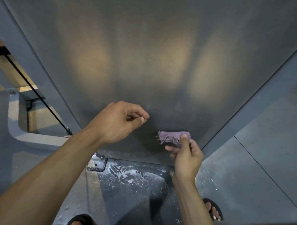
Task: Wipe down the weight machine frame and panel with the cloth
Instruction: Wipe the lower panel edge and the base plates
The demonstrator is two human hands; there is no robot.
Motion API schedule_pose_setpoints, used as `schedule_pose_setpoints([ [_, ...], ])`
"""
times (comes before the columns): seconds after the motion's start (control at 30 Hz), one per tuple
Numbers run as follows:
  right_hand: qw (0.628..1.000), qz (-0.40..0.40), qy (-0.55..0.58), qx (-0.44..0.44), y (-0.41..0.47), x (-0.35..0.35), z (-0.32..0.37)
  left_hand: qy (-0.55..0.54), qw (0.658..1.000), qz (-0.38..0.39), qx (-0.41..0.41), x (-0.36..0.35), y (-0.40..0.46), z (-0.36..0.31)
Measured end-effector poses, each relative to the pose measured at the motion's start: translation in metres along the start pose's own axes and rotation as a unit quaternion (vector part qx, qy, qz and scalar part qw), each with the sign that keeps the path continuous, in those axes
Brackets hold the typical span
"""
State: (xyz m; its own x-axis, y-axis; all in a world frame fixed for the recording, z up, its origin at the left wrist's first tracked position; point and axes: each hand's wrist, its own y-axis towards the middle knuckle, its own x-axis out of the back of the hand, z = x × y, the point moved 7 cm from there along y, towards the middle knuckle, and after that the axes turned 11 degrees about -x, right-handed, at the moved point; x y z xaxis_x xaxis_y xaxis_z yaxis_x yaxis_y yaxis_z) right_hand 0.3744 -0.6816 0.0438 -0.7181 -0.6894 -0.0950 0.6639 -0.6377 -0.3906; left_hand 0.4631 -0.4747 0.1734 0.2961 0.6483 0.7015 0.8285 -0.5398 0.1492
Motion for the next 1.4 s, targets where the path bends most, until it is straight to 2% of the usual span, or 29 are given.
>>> schedule_pose_setpoints([
  [0.07,1.000,-0.003,-0.011,-0.014,0.006,0.003,-0.009,-0.002,1.000,-0.002,0.001,-0.001,0.000,-0.001],
  [0.2,0.990,-0.031,-0.035,-0.130,0.028,0.013,-0.072,0.009,1.000,-0.002,-0.002,-0.002,0.001,-0.004],
  [0.3,0.980,-0.026,-0.067,-0.184,0.039,0.015,-0.098,0.016,1.000,0.003,-0.005,-0.005,0.001,-0.005],
  [0.4,0.985,-0.017,-0.032,-0.168,0.030,0.016,-0.078,0.017,1.000,0.004,-0.008,-0.007,0.002,-0.008],
  [0.5,0.997,-0.007,0.024,-0.069,0.022,0.017,-0.033,0.015,1.000,0.006,-0.007,-0.008,0.003,-0.009],
  [0.57,0.999,-0.016,0.027,-0.033,0.020,0.018,-0.018,0.016,1.000,0.008,-0.007,-0.010,0.004,-0.009],
  [0.63,0.998,-0.030,0.011,-0.050,0.025,0.021,-0.027,0.013,1.000,0.011,-0.009,-0.014,0.004,-0.010],
  [0.8,0.983,-0.056,-0.022,-0.175,0.052,0.028,-0.104,0.011,1.000,0.022,-0.014,-0.026,0.007,-0.013],
  [0.87,0.979,-0.063,-0.026,-0.191,0.051,0.030,-0.106,0.016,0.999,0.028,-0.016,-0.031,0.007,-0.016],
  [1.03,0.996,-0.032,-0.007,-0.085,0.038,0.025,-0.045,0.027,0.999,0.037,-0.020,-0.040,0.008,-0.023],
  [1.13,0.998,-0.047,-0.031,-0.034,0.041,0.027,-0.042,0.035,0.998,0.044,-0.022,-0.046,0.007,-0.031],
  [1.23,0.989,-0.071,-0.079,-0.101,0.046,0.034,-0.063,0.045,0.998,0.046,-0.028,-0.052,0.005,-0.040],
  [1.33,0.980,-0.031,-0.061,-0.186,0.056,0.032,-0.095,0.053,0.996,0.057,-0.033,-0.058,0.001,-0.048],
  [1.4,0.977,-0.019,-0.054,-0.205,0.059,0.032,-0.106,0.063,0.995,0.069,-0.035,-0.062,-0.002,-0.051],
])
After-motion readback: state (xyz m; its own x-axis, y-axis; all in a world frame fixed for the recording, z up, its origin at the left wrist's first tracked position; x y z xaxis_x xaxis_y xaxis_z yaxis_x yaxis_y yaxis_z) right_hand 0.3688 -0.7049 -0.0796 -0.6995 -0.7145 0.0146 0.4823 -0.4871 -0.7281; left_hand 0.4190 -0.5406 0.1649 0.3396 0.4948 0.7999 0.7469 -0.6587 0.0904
